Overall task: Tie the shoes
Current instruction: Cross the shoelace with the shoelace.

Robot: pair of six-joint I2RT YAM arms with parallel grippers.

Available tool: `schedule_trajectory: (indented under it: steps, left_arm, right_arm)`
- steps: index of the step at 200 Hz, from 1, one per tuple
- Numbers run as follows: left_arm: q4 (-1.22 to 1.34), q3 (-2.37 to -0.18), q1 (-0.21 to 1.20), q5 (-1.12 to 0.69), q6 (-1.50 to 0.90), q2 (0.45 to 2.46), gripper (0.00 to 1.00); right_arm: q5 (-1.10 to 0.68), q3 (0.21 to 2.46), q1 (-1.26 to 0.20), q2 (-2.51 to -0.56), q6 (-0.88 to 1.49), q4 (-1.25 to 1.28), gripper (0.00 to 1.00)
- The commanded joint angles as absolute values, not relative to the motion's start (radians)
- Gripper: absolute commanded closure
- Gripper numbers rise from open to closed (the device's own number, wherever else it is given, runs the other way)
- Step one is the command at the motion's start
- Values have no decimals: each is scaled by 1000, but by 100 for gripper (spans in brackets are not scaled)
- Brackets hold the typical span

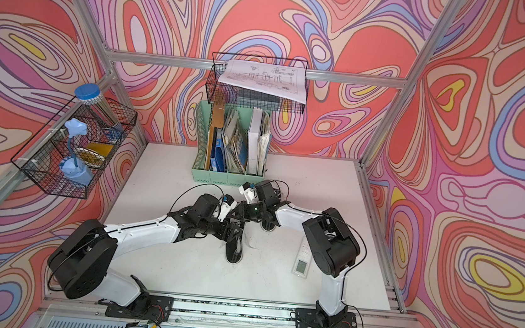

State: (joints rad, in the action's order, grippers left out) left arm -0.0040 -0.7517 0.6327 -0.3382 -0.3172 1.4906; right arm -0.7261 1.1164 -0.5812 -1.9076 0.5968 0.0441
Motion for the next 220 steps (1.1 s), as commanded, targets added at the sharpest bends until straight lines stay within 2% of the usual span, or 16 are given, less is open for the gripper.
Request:
schedule_trajectory:
  steps: [1,32,71,138,220]
  left_arm:
    - [-42,-733,618,-361,-292,1485,19]
    - [-77,-726,600,-396,-271,1480,10]
    - [-91,-744,600,-434,-257,1506,5]
    - [5,-715,627,-428,-313,1475,3]
    - [94,-650,633,-431,-367,1340,2]
  right_arm:
    - [-726,1134,-580,-1890,593,45,100]
    - [-726,1134,-580,-1890,593,47,100]
    - [-727,1138,-580,-1896,594,49,100]
    - [-730,1146,-580,-1902,600,53,100]
    - [-735,1143,-580,-1903,605,59,100]
